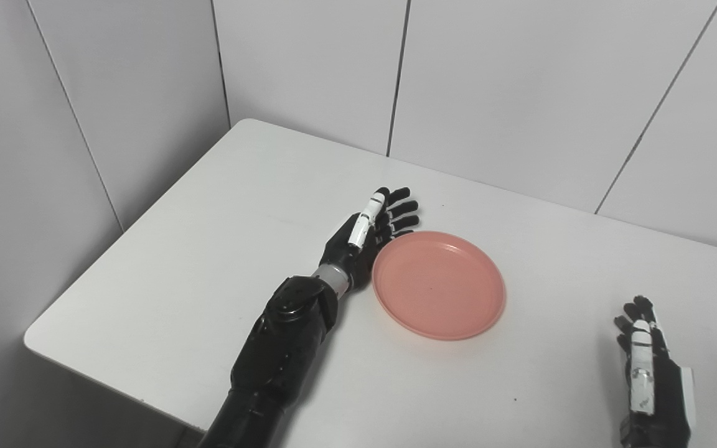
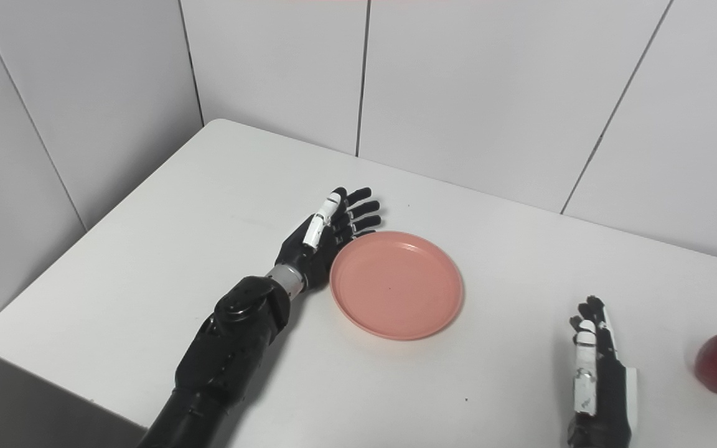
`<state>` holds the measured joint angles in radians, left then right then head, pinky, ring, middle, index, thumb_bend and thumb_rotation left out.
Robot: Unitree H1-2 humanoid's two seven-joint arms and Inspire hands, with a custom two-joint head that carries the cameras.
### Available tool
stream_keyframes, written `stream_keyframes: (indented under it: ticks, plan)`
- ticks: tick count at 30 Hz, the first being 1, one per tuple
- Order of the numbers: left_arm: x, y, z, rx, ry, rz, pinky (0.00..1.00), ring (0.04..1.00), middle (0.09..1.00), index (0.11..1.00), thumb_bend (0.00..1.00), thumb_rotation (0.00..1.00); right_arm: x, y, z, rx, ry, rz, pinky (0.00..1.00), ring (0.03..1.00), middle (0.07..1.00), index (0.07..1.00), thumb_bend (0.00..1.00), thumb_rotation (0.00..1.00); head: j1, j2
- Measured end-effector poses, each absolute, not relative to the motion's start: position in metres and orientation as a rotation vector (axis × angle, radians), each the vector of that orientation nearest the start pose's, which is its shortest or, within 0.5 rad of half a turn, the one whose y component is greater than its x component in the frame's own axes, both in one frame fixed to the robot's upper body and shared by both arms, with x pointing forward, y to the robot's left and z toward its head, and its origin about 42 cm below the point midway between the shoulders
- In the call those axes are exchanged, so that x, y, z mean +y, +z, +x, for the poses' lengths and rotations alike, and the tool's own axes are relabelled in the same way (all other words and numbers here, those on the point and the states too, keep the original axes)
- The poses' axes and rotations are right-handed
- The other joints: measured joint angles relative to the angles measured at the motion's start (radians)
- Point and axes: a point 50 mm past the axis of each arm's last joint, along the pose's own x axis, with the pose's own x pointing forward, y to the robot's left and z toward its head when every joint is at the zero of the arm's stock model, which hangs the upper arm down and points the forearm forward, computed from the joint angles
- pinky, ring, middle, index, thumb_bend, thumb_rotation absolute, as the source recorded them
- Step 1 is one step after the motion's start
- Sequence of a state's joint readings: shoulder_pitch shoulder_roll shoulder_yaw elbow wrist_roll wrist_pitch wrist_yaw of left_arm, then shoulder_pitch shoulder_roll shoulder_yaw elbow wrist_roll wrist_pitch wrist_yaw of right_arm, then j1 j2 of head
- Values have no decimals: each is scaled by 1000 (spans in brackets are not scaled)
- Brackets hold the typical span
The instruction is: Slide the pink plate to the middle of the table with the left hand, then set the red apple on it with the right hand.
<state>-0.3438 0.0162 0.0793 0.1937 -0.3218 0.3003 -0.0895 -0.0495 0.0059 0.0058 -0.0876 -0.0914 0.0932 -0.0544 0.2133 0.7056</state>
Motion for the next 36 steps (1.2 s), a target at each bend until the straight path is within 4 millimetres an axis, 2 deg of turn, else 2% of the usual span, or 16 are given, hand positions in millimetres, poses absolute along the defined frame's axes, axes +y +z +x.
stream_keyframes:
  ticks: [10,21,36]
  plan:
    - [189,138,384,170,-185,-307,876,876,880,865,348,1000,-201,129,299,-51,-50,-92,925,893,913,918,139,1000,-51,14]
    - [163,142,371,193,-197,-302,880,881,889,880,349,1000,-193,132,300,-63,-49,-101,912,885,904,908,114,1000,-87,21]
    - [139,146,361,211,-190,-271,863,875,887,882,352,1000,-187,134,300,-66,-71,-92,895,886,900,902,151,1000,-140,31]
